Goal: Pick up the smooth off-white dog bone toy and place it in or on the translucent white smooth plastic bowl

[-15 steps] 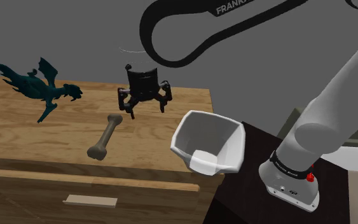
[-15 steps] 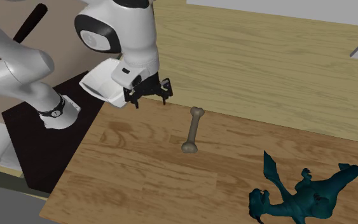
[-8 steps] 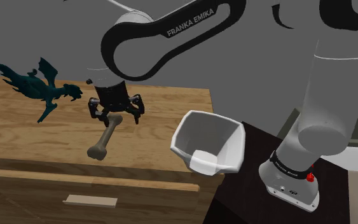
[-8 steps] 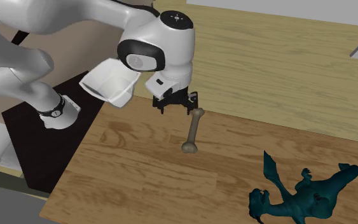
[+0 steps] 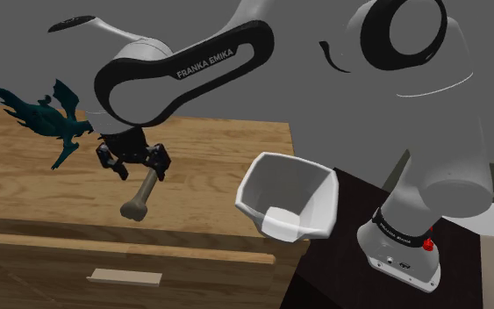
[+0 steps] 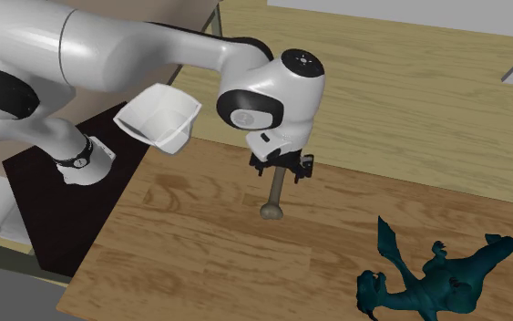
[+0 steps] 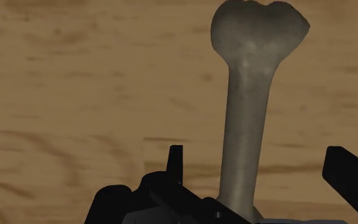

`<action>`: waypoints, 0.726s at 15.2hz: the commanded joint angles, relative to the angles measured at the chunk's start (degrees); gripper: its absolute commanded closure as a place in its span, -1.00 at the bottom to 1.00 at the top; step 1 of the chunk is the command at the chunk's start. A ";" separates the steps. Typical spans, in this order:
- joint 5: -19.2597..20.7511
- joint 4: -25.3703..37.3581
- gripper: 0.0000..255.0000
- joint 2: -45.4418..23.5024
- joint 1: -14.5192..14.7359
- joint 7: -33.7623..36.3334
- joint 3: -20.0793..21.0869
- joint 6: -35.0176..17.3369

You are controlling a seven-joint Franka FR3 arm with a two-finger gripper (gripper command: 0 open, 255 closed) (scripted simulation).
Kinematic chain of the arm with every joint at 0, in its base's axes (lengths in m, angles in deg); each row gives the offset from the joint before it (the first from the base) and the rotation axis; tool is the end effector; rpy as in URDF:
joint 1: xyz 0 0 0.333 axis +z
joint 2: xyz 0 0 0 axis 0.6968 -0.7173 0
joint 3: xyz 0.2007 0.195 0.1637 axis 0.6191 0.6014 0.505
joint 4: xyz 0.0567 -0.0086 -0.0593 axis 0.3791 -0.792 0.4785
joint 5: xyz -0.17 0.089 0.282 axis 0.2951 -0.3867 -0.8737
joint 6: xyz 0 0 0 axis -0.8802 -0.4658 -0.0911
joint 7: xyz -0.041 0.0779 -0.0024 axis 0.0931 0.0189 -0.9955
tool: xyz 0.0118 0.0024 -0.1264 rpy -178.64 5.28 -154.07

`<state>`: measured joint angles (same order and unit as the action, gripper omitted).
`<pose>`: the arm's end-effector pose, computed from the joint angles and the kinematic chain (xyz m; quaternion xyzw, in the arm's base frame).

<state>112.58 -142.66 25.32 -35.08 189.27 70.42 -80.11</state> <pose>0.5325 0.3771 0.3951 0.8965 -0.4423 0.0114 0.0235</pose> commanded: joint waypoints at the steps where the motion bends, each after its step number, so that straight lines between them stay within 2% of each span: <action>1: 0.38 -0.01 -1.00 -0.76 0.28 0.49 -0.33 -0.69; 5: 1.14 -2.10 -1.00 -1.74 0.12 1.03 -0.82 -3.56; 11: 1.14 -2.10 -1.00 -1.74 0.12 1.03 -0.82 -3.56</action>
<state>113.71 -144.76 23.58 -34.96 190.29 69.61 -83.65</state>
